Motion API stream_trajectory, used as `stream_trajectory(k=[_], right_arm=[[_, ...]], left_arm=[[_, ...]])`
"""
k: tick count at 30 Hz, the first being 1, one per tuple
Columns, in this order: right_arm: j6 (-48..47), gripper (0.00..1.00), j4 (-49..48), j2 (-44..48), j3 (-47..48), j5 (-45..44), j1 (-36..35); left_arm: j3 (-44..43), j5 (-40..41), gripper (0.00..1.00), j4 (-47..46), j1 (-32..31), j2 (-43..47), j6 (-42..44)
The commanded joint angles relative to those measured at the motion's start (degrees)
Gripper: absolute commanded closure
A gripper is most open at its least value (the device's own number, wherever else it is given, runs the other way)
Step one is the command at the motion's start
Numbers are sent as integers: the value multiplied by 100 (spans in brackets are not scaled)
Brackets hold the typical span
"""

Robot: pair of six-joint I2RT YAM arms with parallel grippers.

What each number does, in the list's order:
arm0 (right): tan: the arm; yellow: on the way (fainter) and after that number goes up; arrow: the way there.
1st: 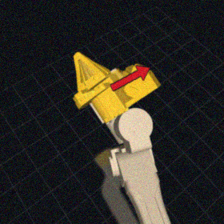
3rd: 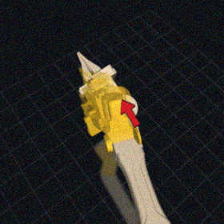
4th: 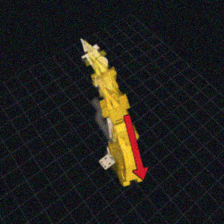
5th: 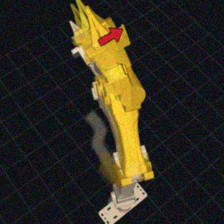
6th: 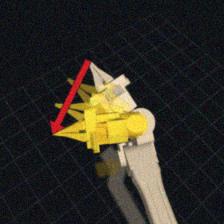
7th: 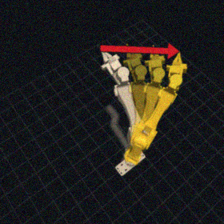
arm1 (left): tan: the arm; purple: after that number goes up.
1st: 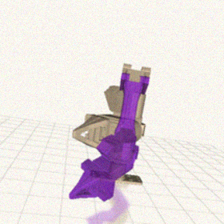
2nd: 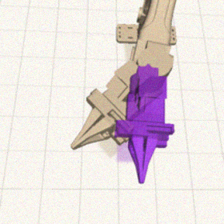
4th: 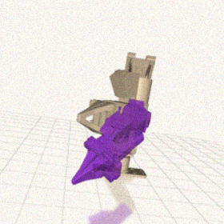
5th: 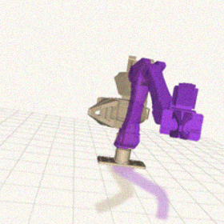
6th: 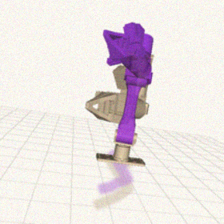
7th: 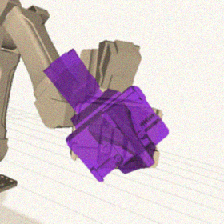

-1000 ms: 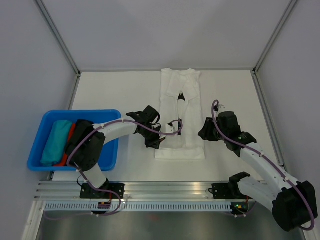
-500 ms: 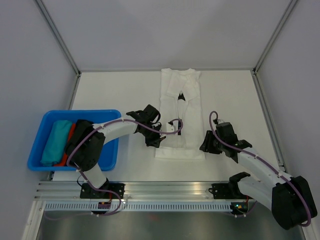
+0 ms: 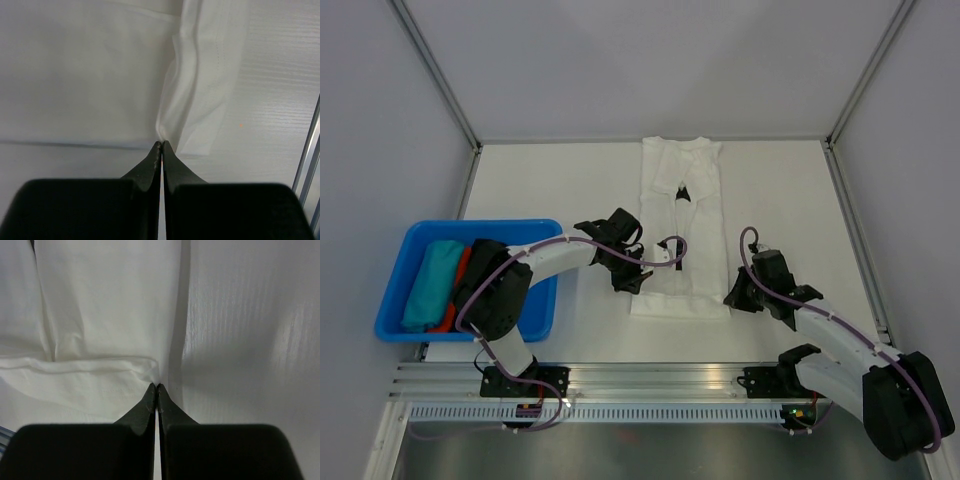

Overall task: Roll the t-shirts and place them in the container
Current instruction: Roll the tshirt

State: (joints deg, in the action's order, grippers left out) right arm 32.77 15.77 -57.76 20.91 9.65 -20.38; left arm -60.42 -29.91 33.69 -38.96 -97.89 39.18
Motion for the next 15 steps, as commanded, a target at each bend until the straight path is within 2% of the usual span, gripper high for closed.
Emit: stream_trajectory(k=[1, 7, 15], right_arm=[[299, 100, 346, 282, 27, -331, 17], [624, 100, 691, 950, -60, -833, 25], [642, 100, 524, 485, -96, -815, 25]], left_arm=[[-242, 126, 98, -152, 38, -46, -200], [-294, 257, 98, -144, 38, -187, -235], [-523, 477, 96, -117, -41, -468, -402]])
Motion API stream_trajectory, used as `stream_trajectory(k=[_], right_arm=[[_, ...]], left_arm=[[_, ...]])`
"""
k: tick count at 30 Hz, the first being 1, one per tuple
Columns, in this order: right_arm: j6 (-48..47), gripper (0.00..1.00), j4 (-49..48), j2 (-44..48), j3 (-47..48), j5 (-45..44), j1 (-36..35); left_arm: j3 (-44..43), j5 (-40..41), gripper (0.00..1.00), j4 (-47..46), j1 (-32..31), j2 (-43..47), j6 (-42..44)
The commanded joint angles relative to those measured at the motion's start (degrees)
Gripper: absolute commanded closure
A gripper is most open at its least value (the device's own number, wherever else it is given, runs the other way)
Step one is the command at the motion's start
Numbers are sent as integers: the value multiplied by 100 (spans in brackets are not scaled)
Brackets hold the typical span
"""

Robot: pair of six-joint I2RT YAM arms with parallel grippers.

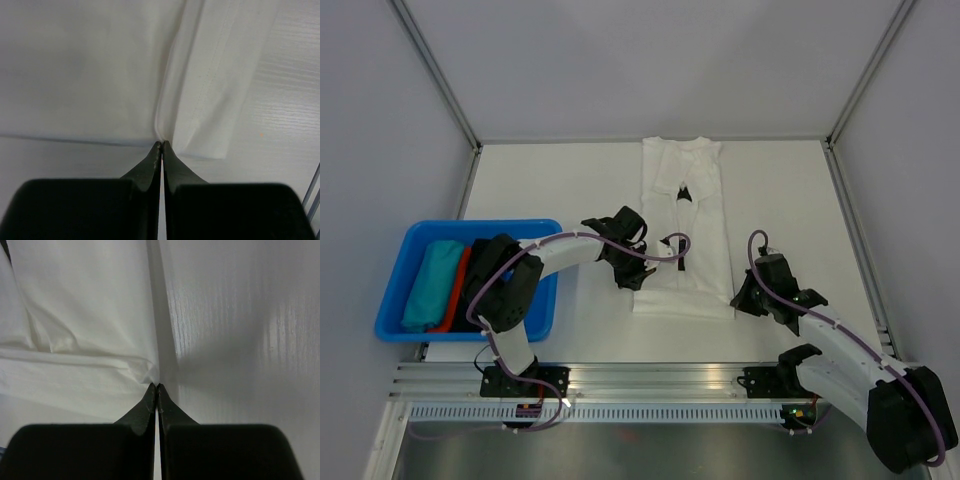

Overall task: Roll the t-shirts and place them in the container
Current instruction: Roll the tshirt

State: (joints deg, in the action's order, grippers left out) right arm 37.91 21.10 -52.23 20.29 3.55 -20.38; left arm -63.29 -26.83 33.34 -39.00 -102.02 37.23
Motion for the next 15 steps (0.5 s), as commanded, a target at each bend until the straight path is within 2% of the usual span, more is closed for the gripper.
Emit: stream_trajectory(k=[1, 2, 3, 8, 9, 12, 15], right_arm=[[146, 100, -10, -77, -43, -241, 25], [190, 100, 25, -77, -43, -276, 25], [208, 100, 25, -60, -43, -302, 25], [234, 100, 52, -77, -17, -320, 25], [252, 100, 43, -86, -25, -320, 17], [278, 100, 25, -147, -43, -320, 25], [339, 99, 52, -174, -26, -320, 25]], left_arm=[[-245, 204, 94, -82, -55, -64, -234], [-272, 291, 92, -91, -90, -64, -269], [-298, 327, 85, -82, -90, -55, -287], [-491, 705, 73, -126, -90, 164, -349], [-509, 784, 62, -152, -90, 252, -348], [-536, 802, 44, -249, -116, 717, -322], [-177, 1133, 43, -565, -466, 1341, -112]])
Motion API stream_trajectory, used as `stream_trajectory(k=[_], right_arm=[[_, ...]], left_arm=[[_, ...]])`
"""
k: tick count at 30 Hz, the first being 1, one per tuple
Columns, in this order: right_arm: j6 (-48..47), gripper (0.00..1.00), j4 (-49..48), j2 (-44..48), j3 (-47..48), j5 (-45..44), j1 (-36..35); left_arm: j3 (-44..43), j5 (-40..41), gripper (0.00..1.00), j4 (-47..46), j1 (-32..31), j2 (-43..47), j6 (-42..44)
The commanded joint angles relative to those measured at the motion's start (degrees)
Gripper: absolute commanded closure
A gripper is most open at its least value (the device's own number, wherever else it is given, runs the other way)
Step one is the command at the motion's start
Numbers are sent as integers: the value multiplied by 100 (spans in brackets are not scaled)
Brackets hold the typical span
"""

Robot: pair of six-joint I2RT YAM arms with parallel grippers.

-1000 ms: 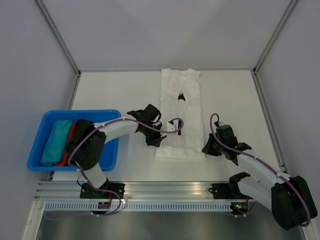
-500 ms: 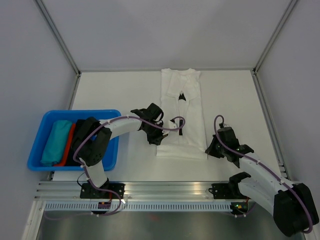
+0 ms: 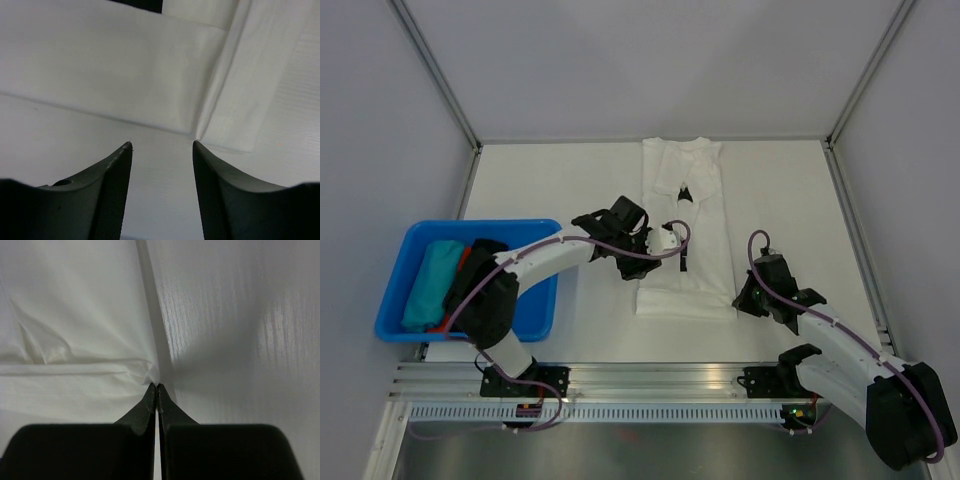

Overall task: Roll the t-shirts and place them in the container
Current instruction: Roll the tshirt

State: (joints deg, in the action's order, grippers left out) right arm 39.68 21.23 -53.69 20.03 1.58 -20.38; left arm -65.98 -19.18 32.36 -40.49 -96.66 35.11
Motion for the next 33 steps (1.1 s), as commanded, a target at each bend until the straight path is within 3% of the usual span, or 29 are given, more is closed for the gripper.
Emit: stream_trajectory(k=[1, 5, 8, 15, 28, 29, 33], right_arm=[[198, 99, 47, -1, -8, -123, 25], [259, 98, 30, 183, -34, -123, 25], [338, 98, 30, 333, -113, -97, 25], [418, 98, 3, 526, -368, -88, 17], [497, 94, 3, 535, -307, -123, 25], [488, 92, 12, 526, -289, -123, 25], [374, 65, 223, 526, -18, -123, 25]], left_arm=[[268, 545, 42, -607, -476, 955, 162], [1190, 1020, 39, -757, -1529, 1501, 610], [1385, 1118, 37, -740, -1795, 1440, 418], [1166, 1636, 37, -854, -2033, 728, 180], [1570, 1153, 40, -792, -2262, 887, 330], [1561, 1223, 41, -827, -2253, 816, 303], [1465, 1425, 45, -968, -2192, 360, 137]])
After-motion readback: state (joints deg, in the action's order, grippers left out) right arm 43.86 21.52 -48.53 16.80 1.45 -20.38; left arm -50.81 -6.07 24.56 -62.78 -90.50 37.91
